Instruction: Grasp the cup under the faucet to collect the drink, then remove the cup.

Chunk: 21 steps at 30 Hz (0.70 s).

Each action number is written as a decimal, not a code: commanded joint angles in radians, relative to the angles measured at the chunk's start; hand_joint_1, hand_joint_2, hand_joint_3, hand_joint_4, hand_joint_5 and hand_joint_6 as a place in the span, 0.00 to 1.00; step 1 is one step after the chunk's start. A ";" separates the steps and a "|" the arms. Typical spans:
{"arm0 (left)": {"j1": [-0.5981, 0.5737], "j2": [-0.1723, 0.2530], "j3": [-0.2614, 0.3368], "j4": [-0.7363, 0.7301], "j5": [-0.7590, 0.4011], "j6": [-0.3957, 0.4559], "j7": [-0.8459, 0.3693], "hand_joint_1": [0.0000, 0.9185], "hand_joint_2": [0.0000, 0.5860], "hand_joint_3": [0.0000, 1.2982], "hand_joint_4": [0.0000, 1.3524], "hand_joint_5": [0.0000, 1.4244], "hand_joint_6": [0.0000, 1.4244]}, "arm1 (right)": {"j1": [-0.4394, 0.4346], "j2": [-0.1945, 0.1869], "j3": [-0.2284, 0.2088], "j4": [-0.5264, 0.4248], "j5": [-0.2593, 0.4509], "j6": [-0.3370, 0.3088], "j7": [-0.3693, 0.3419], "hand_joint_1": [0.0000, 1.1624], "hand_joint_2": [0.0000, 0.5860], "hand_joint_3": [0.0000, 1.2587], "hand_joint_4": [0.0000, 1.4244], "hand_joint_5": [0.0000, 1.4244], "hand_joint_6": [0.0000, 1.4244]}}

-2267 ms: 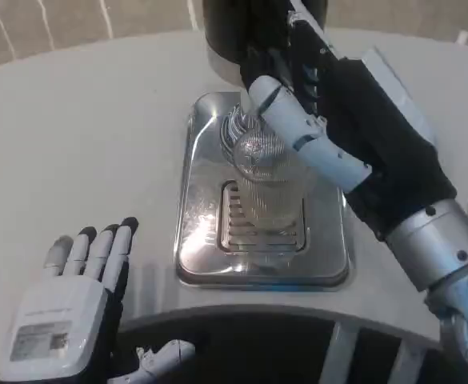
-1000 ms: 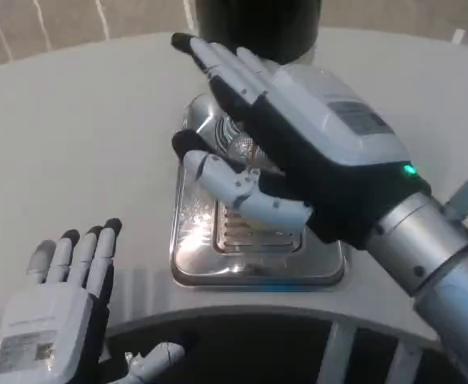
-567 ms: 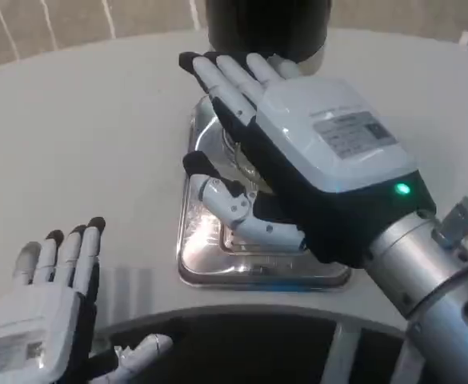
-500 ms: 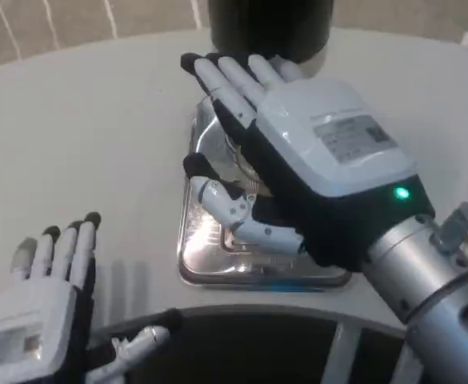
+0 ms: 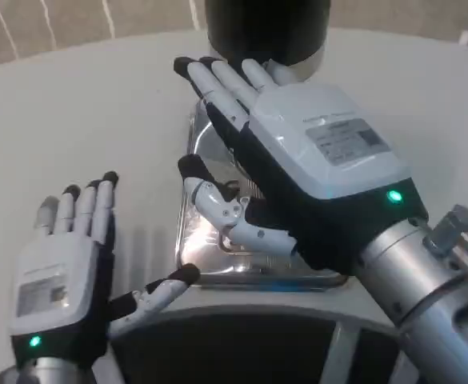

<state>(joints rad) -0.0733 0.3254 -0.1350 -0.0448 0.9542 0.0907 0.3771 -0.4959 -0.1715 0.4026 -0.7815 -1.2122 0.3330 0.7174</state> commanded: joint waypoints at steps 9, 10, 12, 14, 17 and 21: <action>-0.111 -0.021 -0.043 0.101 -0.055 -0.047 0.053 0.00 0.17 0.00 0.00 0.00 0.00 | 0.011 0.031 -0.043 0.046 0.026 -0.056 0.041 0.00 0.94 0.00 0.00 0.00 0.00; -0.119 -0.022 -0.047 0.107 -0.057 -0.051 0.055 0.00 0.17 0.00 0.00 0.00 0.01 | 0.010 0.032 -0.046 0.047 0.027 -0.057 0.043 0.00 0.94 0.00 0.00 0.00 0.00; -0.132 -0.022 -0.055 0.116 -0.060 -0.055 0.058 0.00 0.17 0.00 0.00 0.00 0.01 | 0.008 0.034 -0.050 0.049 0.028 -0.058 0.047 0.00 0.94 0.00 0.00 0.00 0.00; -0.145 -0.022 -0.062 0.124 -0.063 -0.064 0.058 0.00 0.14 0.00 0.00 0.00 0.01 | 0.006 0.034 -0.056 0.049 0.028 -0.060 0.051 0.00 0.94 0.00 0.00 0.00 0.00; -0.160 -0.018 -0.073 0.138 -0.070 -0.087 0.060 0.00 0.12 0.00 0.00 0.00 0.01 | 0.004 0.035 -0.065 0.046 0.027 -0.062 0.058 0.01 0.95 0.00 0.00 0.00 0.00; -0.172 -0.020 -0.081 0.153 -0.086 -0.097 0.059 0.00 0.10 0.00 0.00 0.00 0.01 | 0.010 0.036 -0.075 0.042 0.032 -0.067 0.061 0.01 0.95 0.00 0.00 0.00 0.00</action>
<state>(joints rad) -0.2405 0.3053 -0.2112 0.0893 0.8758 0.0031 0.4245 -0.5044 -0.1346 0.3340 -0.7517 -1.1906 0.2709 0.7468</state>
